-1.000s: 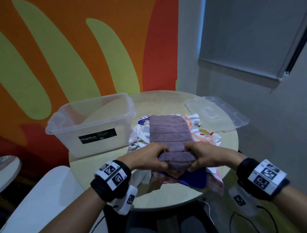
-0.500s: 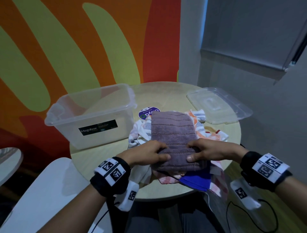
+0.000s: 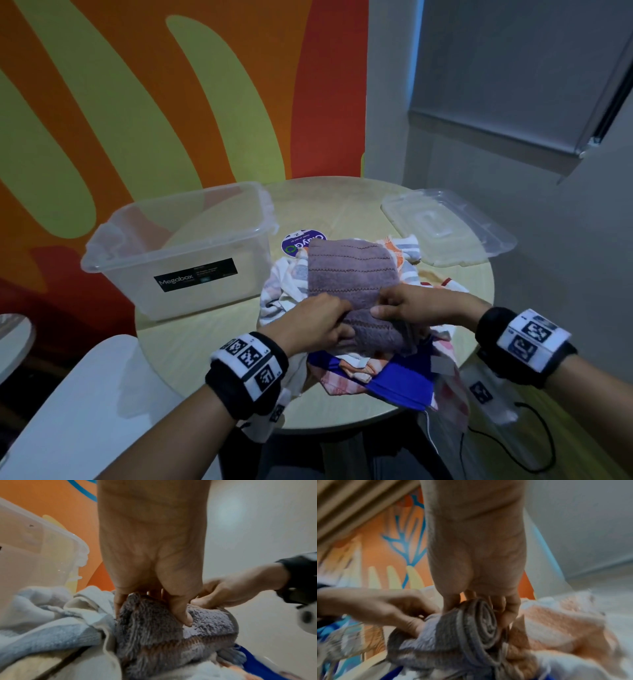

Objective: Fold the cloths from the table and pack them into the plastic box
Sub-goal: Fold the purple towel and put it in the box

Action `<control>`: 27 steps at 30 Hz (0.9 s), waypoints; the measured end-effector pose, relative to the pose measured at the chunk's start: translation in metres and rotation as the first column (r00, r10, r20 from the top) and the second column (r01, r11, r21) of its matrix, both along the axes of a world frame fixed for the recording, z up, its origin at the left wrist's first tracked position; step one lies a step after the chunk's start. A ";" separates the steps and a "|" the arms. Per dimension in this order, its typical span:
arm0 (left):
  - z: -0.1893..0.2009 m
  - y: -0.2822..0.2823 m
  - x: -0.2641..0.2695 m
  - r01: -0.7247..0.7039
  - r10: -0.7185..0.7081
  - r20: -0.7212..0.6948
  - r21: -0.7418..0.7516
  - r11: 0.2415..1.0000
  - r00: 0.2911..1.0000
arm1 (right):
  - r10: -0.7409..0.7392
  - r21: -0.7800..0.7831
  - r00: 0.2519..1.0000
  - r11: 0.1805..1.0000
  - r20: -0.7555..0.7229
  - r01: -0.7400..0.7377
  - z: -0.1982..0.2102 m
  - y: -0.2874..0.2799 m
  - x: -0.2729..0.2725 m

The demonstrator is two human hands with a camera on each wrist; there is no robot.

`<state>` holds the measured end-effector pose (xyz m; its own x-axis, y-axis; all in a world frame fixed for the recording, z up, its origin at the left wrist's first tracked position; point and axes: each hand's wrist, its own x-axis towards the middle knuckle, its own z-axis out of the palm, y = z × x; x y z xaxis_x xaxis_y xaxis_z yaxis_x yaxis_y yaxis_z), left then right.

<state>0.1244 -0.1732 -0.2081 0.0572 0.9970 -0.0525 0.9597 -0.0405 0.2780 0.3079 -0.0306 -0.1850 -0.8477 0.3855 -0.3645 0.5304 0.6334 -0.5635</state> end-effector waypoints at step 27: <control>0.022 0.072 -0.042 -0.127 0.151 0.114 -0.194 0.973 0.982 | 0.084 0.287 0.985 0.957 -0.153 -0.037 0.008 0.049 -0.034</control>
<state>0.0824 -0.1010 -0.1857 -0.0627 0.9693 -0.2379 0.9085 0.1541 0.3884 0.2739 0.0185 -0.1770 -0.9110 0.3989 -0.1045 0.4028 0.8070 -0.4318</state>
